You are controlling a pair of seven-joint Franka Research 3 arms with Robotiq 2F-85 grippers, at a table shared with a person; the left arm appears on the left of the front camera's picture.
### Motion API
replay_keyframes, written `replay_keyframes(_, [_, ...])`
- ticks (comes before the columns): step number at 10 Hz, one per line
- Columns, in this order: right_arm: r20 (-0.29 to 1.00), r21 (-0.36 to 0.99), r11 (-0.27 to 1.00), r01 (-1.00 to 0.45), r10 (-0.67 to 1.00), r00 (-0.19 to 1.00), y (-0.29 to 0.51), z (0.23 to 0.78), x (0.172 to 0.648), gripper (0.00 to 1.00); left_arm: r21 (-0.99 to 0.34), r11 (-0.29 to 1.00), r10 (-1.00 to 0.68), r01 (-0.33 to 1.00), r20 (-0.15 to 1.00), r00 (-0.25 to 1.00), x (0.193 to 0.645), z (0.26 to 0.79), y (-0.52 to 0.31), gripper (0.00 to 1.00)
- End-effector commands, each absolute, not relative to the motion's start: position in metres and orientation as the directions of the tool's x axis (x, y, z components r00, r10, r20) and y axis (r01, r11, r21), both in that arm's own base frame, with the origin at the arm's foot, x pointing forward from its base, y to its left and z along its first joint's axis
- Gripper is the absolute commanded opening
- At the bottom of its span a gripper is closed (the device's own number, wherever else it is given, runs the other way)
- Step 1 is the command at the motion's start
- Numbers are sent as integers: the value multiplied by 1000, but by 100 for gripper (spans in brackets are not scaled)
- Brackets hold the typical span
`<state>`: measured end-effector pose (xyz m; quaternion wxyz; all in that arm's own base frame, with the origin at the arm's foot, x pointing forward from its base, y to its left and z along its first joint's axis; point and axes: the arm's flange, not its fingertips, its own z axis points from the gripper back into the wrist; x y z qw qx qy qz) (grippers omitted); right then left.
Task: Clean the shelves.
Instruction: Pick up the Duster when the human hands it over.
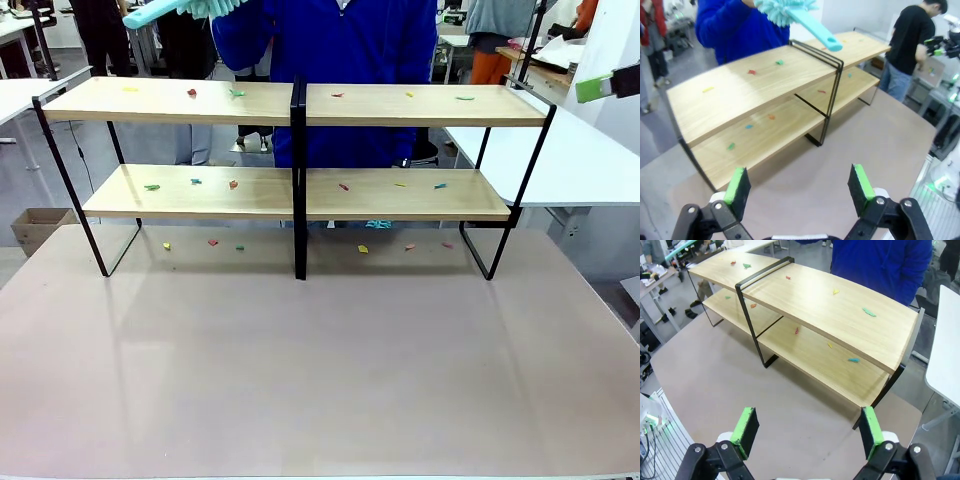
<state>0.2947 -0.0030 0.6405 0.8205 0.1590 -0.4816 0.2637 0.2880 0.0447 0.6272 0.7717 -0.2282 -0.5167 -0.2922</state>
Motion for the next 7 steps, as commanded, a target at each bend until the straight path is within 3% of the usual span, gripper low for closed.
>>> replay_keyframes(1, [876, 4, 804, -595, 285, 390, -2, 641, 294, 100, -188, 648, -247, 738, 864, 438, 334, 670, 42, 100])
replay_keyframes(3, [876, 4, 804, -595, 285, 390, -2, 641, 294, 100, -512, 552, -127, 659, 729, 673, 407, 691, 63, 100])
replay_keyframes(5, [876, 4, 804, -595, 285, 390, -2, 641, 294, 100, -718, 293, -118, 632, 628, 769, 451, 689, 32, 100])
replay_keyframes(6, [876, 4, 804, -595, 285, 390, -2, 641, 294, 100, -804, 388, -68, 451, 464, 884, 471, 687, 12, 100])
replay_keyframes(7, [876, 4, 804, -595, 285, 390, -2, 641, 294, 100, -591, 396, -114, 703, 728, 676, 420, 685, 33, 100])
